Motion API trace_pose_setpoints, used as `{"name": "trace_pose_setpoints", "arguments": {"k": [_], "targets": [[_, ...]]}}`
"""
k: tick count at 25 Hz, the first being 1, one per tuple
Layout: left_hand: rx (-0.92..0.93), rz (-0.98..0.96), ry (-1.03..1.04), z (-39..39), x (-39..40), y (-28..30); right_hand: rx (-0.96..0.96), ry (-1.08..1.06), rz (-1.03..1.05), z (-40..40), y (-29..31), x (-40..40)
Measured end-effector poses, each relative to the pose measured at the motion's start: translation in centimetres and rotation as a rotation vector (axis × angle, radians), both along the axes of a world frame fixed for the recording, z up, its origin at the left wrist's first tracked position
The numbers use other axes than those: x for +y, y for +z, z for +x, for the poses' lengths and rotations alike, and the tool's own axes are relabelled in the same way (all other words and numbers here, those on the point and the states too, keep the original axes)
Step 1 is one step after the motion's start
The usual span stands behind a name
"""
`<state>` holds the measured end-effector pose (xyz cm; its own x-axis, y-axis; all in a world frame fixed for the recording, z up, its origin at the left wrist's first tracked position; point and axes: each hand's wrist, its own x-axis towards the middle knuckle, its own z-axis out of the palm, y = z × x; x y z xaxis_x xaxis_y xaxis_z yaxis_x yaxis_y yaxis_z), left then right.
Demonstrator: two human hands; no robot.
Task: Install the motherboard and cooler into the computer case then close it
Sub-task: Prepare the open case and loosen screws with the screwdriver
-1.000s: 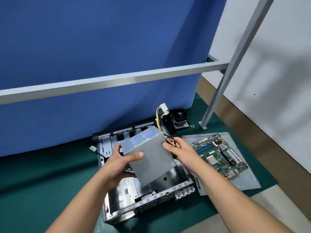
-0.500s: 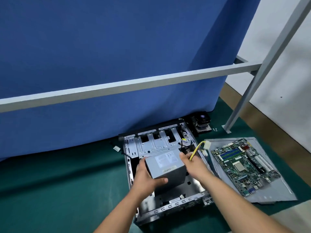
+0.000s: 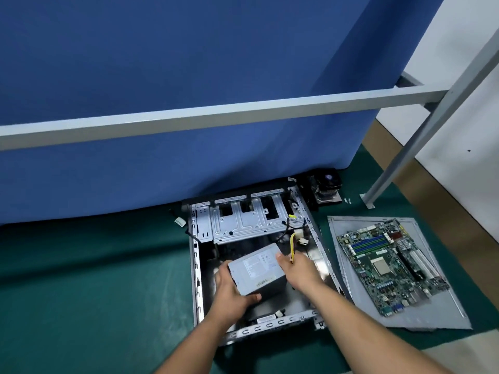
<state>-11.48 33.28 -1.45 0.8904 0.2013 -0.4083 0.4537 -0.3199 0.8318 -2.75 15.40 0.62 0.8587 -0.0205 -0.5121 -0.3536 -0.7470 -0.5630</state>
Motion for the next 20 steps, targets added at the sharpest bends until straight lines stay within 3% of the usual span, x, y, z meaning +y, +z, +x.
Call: {"name": "trace_pose_setpoints", "arguments": {"k": [7,14,17,20], "targets": [[0.137,-0.069,-0.128,0.8,1.4,-0.2,-0.012,0.11,0.008,-0.6,-0.6,0.5],[0.286,-0.325,0.143,3.0,3.2,1.8,0.086,0.251,-0.271,-3.2,-0.2,4.5],[0.326,-0.485,0.201,3.5,3.3,2.1,0.155,0.212,-0.35,-3.3,-0.1,6.0],[0.256,-0.422,0.153,3.8,3.7,2.6,0.2,0.155,-0.38,-3.3,-0.2,7.0]]}}
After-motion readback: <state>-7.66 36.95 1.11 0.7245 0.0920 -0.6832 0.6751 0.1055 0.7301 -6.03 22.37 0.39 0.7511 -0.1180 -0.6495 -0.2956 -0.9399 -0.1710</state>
